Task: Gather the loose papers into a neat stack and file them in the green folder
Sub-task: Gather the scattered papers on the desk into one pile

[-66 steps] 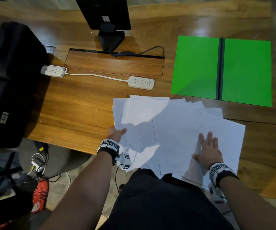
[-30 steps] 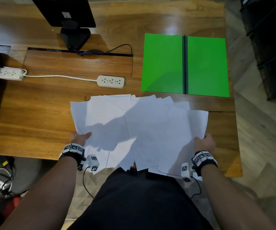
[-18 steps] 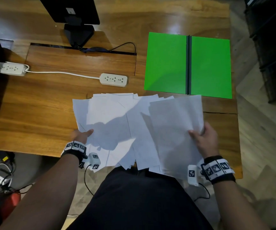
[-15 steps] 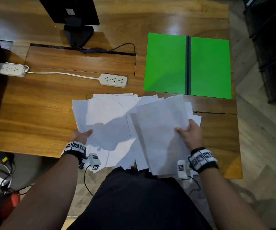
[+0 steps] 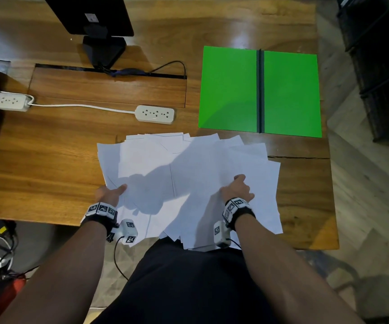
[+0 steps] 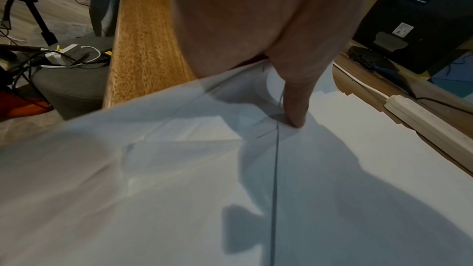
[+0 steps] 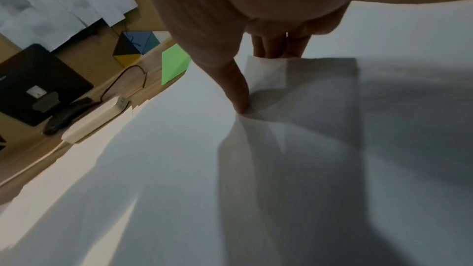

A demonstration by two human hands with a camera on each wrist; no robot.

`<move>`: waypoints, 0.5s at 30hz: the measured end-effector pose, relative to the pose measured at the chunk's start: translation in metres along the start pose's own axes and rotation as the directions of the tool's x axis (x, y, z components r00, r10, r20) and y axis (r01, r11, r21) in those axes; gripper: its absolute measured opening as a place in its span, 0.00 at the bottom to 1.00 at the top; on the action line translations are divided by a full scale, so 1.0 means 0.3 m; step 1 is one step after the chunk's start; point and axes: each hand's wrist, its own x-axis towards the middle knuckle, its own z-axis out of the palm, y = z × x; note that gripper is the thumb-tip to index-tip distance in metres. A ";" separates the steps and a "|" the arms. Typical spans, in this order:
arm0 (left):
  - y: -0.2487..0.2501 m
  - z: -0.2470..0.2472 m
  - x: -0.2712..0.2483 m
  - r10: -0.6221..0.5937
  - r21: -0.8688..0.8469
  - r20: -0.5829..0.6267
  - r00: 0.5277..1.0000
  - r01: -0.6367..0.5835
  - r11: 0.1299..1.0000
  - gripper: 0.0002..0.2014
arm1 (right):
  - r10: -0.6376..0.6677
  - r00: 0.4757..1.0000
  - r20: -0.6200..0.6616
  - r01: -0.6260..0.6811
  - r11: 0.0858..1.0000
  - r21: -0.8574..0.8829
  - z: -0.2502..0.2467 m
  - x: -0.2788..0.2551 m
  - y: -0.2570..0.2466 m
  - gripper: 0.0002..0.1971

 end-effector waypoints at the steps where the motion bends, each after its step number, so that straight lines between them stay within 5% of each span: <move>1: 0.002 -0.001 -0.002 -0.004 -0.007 0.006 1.000 0.004 1.000 0.29 | -0.005 1.000 0.022 0.006 1.000 -0.026 -0.010 0.007 0.013 0.23; 8: -0.009 -0.002 0.020 -0.028 -0.018 0.027 0.999 0.028 0.999 0.30 | 0.192 0.973 -0.132 -0.203 0.976 -0.074 -0.099 0.068 0.206 0.17; 15: 0.004 0.012 0.020 -0.023 -0.002 0.020 1.000 0.023 1.000 0.33 | 0.156 0.980 -0.127 -0.158 0.987 -0.011 -0.125 0.087 0.264 0.20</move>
